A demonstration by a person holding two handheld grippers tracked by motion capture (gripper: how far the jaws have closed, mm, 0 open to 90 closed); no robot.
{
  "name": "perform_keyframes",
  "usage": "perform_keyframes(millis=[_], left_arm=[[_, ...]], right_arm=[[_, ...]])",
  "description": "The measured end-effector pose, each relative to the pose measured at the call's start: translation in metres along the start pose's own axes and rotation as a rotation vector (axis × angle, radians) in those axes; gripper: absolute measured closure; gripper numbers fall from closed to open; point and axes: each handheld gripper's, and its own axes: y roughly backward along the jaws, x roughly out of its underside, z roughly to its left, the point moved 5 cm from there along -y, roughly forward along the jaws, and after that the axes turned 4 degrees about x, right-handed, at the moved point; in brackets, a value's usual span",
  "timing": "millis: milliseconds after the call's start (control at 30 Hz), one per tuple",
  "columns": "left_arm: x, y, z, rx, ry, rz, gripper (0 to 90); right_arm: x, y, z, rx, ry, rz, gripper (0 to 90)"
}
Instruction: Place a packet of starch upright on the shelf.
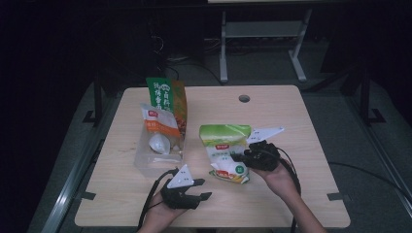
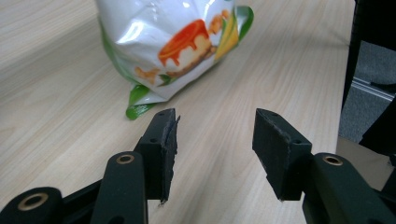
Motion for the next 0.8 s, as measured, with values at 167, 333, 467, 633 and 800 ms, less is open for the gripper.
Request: perform_keyframes(millis=[167, 333, 467, 633, 800], left_arm=[[0.0, 0.0, -0.005, 0.017, 0.002, -0.008, 49.1], [-0.001, 0.0, -0.006, 0.015, -0.038, 0.004, 48.2], [-0.001, -0.001, -0.008, 0.018, -0.037, 0.004, 48.2], [-0.001, -0.001, -0.009, 0.018, -0.034, -0.005, 48.0], [-0.001, -0.001, -0.01, 0.02, -0.037, -0.002, 48.0]], right_arm=[[-0.008, 0.0, -0.001, 0.0, -0.004, 0.001, 86.8], [-0.017, -0.001, 0.0, -0.005, 0.002, -0.005, 87.1], [-0.023, 0.0, 0.002, -0.029, -0.01, -0.004, 87.2], [-0.032, -0.001, 0.004, -0.026, 0.009, -0.007, 87.4], [-0.045, 0.0, 0.009, -0.043, 0.016, -0.01, 87.5]])
